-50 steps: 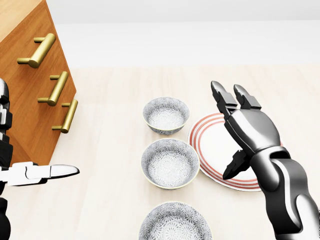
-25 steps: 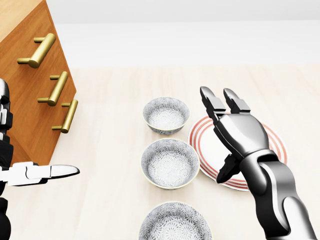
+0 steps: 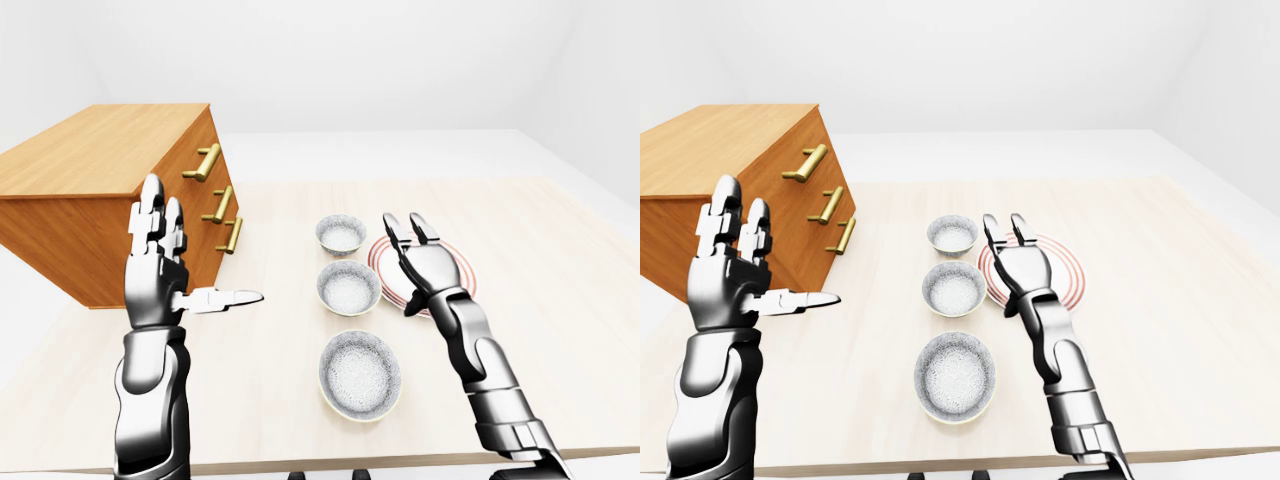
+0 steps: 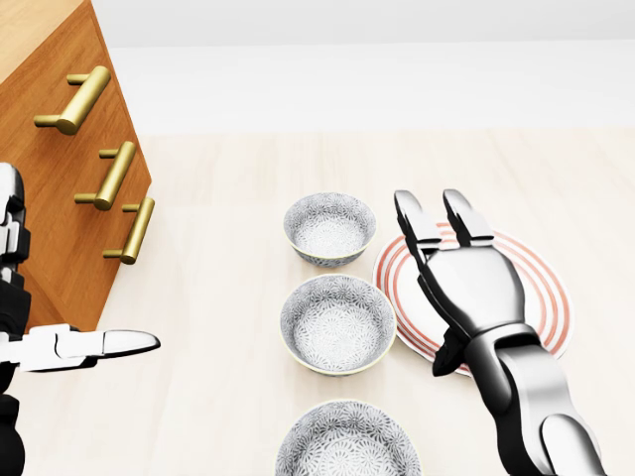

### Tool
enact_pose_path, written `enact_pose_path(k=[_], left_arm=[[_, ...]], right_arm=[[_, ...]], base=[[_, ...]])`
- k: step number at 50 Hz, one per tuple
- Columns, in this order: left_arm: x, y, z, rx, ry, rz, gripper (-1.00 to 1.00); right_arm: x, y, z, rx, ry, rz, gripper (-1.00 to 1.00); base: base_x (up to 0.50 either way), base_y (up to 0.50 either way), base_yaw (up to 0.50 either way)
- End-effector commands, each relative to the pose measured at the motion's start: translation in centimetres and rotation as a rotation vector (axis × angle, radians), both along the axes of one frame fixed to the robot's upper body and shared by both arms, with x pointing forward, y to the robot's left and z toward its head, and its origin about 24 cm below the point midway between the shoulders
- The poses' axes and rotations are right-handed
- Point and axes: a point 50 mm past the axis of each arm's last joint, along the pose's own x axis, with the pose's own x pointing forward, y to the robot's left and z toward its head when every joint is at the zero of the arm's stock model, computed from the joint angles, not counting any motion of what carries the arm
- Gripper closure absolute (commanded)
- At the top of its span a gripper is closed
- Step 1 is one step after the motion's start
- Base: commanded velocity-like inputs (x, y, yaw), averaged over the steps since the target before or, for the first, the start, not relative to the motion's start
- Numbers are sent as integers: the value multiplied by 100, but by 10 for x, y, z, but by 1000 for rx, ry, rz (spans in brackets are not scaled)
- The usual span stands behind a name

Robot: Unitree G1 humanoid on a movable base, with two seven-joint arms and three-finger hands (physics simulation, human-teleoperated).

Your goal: Put the bowl in the middle on the plate.

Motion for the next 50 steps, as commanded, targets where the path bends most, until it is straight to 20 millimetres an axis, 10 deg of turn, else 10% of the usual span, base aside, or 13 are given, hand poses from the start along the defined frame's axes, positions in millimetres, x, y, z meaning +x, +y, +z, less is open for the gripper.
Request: enact_pose_path(k=[1, 50], left_arm=[[0, 0, -2, -1, 7, 0, -100], [0, 1, -2, -5, 7, 0, -100]], right_arm=[[-2, 4, -7, -81, -88, -14, -100], [-2, 29, -24, -79, -93, 45, -100]], base=[[0, 0, 0], [0, 0, 0]])
